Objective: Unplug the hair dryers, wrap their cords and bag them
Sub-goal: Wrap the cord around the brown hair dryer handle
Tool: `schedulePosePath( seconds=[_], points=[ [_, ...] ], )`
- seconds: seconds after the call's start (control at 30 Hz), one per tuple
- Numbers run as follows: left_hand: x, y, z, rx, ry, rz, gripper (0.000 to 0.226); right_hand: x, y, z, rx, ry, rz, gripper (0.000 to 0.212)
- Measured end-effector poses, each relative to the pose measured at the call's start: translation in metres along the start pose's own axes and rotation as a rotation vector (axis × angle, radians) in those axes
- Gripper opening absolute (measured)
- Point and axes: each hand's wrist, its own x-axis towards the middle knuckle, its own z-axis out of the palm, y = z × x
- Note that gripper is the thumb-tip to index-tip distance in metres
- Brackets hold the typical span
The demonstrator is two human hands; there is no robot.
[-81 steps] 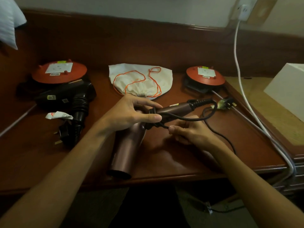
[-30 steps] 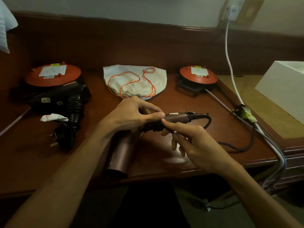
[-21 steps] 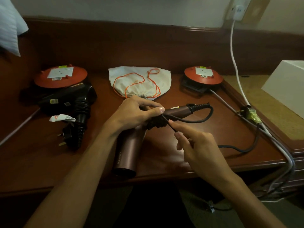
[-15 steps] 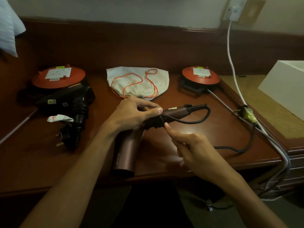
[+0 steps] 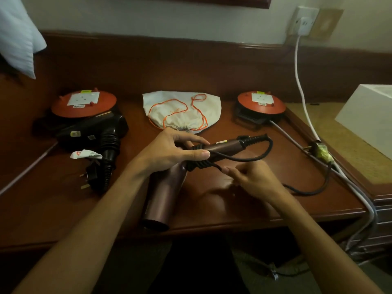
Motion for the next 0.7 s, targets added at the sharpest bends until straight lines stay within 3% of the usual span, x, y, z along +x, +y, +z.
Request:
schedulePosePath(
  seconds=[0.1,0.17,0.2,0.3,0.37,0.53,0.63,0.7],
  points=[
    [-0.001,-0.001,0.003,0.032,-0.014,0.002,0.037,0.016,0.002,-0.011,0.15,-0.081,-0.109,0.052],
    [-0.002,-0.003,0.008,0.129,-0.038,0.028,0.043,0.024,0.005,-0.018,0.242,-0.25,-0.124,0.025],
    [-0.002,-0.004,0.01,0.222,-0.05,0.05,0.046,0.03,0.005,-0.022,0.219,-0.323,-0.119,0.021],
    [-0.003,0.0,0.017,0.404,-0.083,0.081,0.051,0.051,-0.003,-0.032,0.041,-0.429,-0.04,0.056],
    [-0.006,0.004,0.02,0.462,-0.079,0.094,0.05,0.059,-0.012,-0.037,0.017,-0.483,0.018,0.064],
    [-0.005,0.0,0.022,0.521,-0.025,0.023,0.076,0.066,-0.04,-0.056,0.151,-0.491,0.1,0.044],
    [-0.001,-0.003,0.025,0.582,-0.027,-0.058,0.095,0.071,-0.059,-0.064,0.1,-0.538,0.053,0.038],
    [0.0,0.002,0.031,0.663,-0.05,-0.065,0.096,0.072,-0.072,-0.069,-0.02,-0.595,-0.017,0.033]
  ],
)
